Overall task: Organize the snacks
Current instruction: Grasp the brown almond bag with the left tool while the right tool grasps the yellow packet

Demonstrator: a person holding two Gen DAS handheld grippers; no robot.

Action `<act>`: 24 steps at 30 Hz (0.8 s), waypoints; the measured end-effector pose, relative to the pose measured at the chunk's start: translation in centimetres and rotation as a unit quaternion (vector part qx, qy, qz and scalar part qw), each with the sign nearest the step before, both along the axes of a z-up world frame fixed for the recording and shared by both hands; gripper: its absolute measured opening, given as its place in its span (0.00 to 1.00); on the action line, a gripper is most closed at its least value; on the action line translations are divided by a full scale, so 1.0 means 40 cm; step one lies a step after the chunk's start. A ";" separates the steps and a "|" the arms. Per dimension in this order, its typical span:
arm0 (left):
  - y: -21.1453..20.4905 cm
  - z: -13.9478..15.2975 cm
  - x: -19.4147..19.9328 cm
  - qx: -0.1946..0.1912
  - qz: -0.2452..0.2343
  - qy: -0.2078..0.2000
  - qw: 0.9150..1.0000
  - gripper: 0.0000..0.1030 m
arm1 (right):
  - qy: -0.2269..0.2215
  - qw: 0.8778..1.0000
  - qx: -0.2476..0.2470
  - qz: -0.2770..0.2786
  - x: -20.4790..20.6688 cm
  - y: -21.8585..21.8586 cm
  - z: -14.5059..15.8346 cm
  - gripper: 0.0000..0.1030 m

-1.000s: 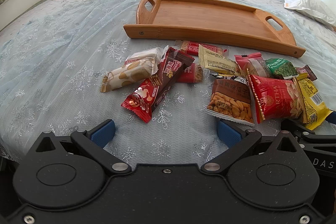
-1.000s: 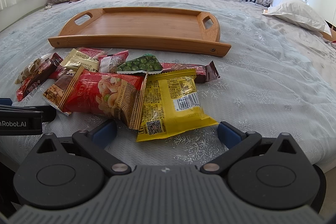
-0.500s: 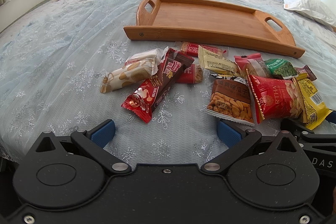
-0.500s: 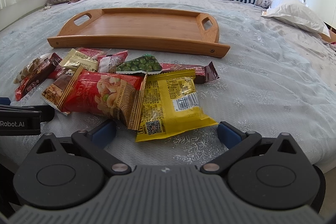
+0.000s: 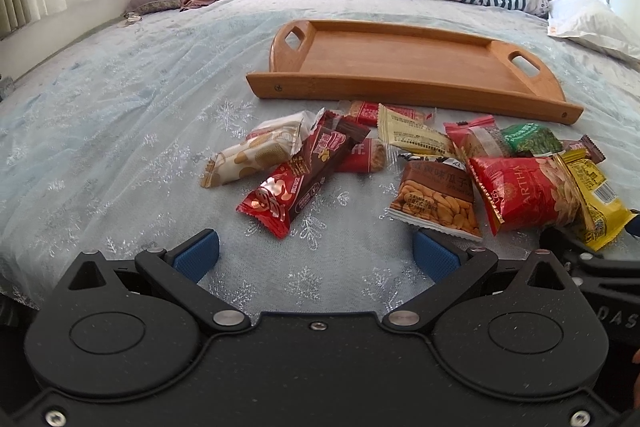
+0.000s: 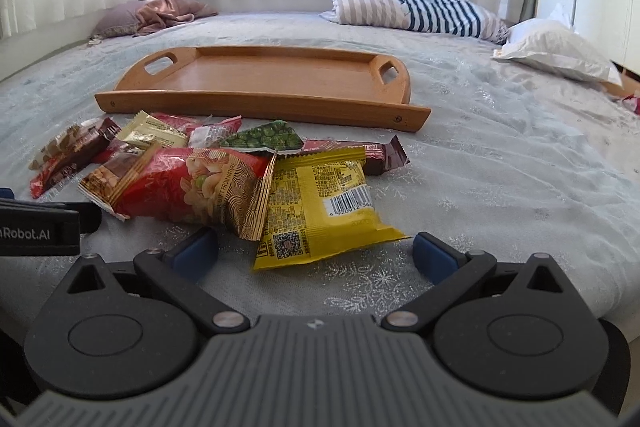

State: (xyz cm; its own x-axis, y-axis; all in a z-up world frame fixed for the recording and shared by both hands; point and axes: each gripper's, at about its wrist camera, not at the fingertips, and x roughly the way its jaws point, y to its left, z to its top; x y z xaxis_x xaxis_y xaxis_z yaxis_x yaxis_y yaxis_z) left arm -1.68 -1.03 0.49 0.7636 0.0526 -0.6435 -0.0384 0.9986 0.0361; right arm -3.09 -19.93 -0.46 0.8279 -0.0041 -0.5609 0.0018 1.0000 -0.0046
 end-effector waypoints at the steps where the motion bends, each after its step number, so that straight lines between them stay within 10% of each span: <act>1: 0.000 0.006 -0.002 0.002 -0.002 -0.004 1.000 1.00 | -0.006 1.000 0.002 -0.001 -0.008 -0.003 0.005 1.00; 16: -0.033 0.062 -0.045 -0.038 -0.066 -0.071 0.995 0.99 | -0.079 0.996 -0.029 -0.016 -0.064 -0.018 0.051 0.91; 24: -0.050 0.036 -0.018 -0.003 -0.069 -0.050 0.996 0.56 | -0.052 0.997 -0.058 -0.024 -0.043 -0.013 0.019 0.79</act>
State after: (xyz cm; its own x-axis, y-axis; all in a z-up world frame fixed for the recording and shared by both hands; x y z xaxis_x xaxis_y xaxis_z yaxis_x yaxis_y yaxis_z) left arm -2.40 -3.03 1.92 0.8234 -0.0613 -0.5641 0.0962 0.9948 0.0322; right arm -4.81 -20.45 0.31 0.8784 -0.1056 -0.4661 0.0568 0.9914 -0.1175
